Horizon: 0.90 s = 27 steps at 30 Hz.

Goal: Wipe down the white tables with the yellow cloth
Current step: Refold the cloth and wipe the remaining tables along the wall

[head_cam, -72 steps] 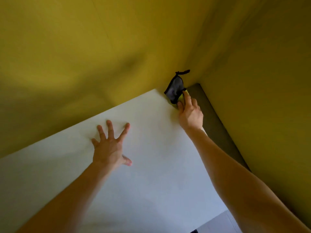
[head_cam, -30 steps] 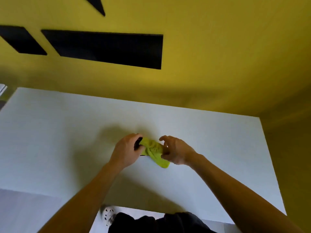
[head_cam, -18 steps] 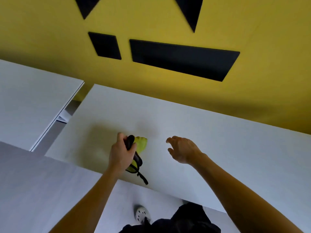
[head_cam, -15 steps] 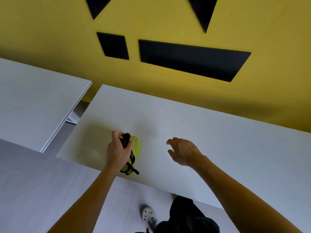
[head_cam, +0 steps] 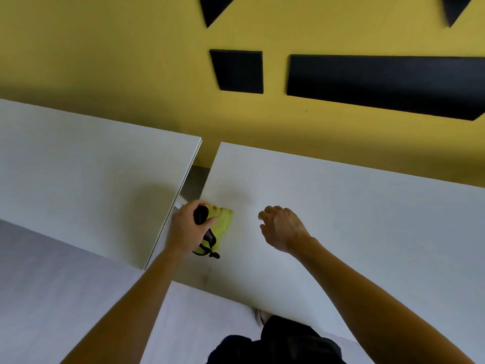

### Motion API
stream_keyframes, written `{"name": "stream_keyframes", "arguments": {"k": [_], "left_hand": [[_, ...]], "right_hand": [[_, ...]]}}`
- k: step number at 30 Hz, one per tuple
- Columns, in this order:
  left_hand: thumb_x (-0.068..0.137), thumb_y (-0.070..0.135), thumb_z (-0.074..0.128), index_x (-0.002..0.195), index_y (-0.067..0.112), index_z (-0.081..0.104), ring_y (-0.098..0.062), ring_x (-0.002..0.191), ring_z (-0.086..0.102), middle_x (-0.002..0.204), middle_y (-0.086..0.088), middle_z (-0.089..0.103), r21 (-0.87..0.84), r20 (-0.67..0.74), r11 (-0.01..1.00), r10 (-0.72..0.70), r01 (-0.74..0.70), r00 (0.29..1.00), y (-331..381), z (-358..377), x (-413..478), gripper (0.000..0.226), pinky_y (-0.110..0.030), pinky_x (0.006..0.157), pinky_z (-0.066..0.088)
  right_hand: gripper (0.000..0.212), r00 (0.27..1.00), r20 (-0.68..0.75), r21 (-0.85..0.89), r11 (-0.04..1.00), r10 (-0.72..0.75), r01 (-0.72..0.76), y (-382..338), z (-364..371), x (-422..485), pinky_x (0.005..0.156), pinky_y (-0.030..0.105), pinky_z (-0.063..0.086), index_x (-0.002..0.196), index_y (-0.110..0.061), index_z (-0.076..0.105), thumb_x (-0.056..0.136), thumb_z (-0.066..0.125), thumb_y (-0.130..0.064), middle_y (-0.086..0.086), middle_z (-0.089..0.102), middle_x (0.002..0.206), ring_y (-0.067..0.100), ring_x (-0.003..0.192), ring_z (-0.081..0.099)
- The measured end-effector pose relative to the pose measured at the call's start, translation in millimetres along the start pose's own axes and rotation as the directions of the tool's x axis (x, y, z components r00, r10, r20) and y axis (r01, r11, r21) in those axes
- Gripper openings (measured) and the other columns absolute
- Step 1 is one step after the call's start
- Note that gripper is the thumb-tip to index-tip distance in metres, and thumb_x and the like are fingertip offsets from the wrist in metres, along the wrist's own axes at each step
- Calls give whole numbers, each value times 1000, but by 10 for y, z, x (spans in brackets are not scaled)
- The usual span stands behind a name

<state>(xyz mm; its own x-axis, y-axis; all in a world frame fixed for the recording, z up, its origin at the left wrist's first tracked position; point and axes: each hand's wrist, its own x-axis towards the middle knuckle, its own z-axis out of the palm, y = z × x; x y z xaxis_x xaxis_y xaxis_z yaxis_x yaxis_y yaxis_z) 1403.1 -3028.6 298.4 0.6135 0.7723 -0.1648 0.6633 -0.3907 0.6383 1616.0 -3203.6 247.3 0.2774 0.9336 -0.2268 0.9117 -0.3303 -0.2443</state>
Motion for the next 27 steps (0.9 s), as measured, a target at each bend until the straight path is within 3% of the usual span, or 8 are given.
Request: {"name": "stream_keyframes", "arguments": {"k": [5, 10, 12, 13, 15, 17, 22, 27], "left_hand": [[85, 20, 92, 117, 25, 75, -23, 106, 70, 115, 4, 76, 106, -21, 991, 91, -88, 996, -392, -660, 696, 36, -44, 98, 60], [77, 6, 89, 122, 26, 74, -32, 98, 69, 113, 0, 66, 314, -120, 918, 291, -242, 949, -786, -1242, 1497, 51, -46, 79, 60], [76, 13, 90, 121, 25, 72, -32, 95, 67, 108, -1, 63, 398, -16, 853, 373, -337, 928, -1032, -1350, 1788, 50, -43, 73, 57], [77, 21, 92, 120, 24, 72, -32, 98, 66, 110, -1, 63, 427, 101, 823, 370, -376, 924, -1147, -1341, 1927, 48, -41, 75, 56], [79, 43, 92, 118, 26, 72, -30, 109, 66, 119, 1, 65, 447, 415, 769, 275, -457, 868, -1367, -1219, 2111, 47, -38, 79, 50], [83, 53, 87, 113, 30, 72, -26, 114, 67, 122, 6, 66, 464, 583, 702, 218, -540, 783, -1546, -1067, 2193, 40, -36, 78, 45], [96, 47, 77, 119, 25, 75, -25, 112, 68, 116, 3, 68, 287, 687, 637, 384, -715, 617, -1256, -572, 2301, 31, -41, 93, 55], [96, 58, 75, 136, 23, 64, -28, 127, 58, 135, -3, 56, 214, 757, 499, 458, -839, 466, -594, -49, 2328, 55, -43, 103, 50]], "right_hand": [[32, 999, -22, 12, 999, 31, -31, -484, -125, 602, 96, 42, 55, 133, -14, 67, 111, 48, -28, 6, 70, 128, 28, 115, 67], [33, 978, -83, 39, 981, 193, -190, -818, -132, 1021, 97, 40, 56, 135, -13, 68, 112, 48, -28, 7, 71, 129, 27, 115, 69], [32, 950, -110, 45, 957, 291, -287, -963, -10, 1150, 96, 40, 57, 133, -14, 69, 111, 49, -27, 7, 72, 129, 28, 114, 69], [32, 927, -112, 67, 933, 359, -353, -1040, 36, 1187, 95, 40, 57, 132, -14, 69, 110, 50, -27, 7, 72, 128, 29, 113, 69], [31, 855, -103, 150, 858, 509, -492, -1232, 165, 1175, 94, 39, 57, 129, -14, 70, 109, 51, -27, 6, 72, 126, 29, 112, 70], [31, 778, -80, 192, 775, 623, -602, -1490, 399, 1091, 95, 40, 57, 128, -15, 71, 108, 53, -28, 5, 73, 126, 29, 114, 69], [31, 584, -1, 279, 561, 812, -779, -2053, 960, 565, 99, 41, 56, 125, -14, 74, 109, 57, -34, 4, 73, 126, 27, 121, 66], [36, 347, -65, 334, 348, 936, -876, -2319, 1431, 126, 113, 50, 50, 126, -13, 74, 100, 74, -38, 8, 68, 139, 35, 146, 53]]}}
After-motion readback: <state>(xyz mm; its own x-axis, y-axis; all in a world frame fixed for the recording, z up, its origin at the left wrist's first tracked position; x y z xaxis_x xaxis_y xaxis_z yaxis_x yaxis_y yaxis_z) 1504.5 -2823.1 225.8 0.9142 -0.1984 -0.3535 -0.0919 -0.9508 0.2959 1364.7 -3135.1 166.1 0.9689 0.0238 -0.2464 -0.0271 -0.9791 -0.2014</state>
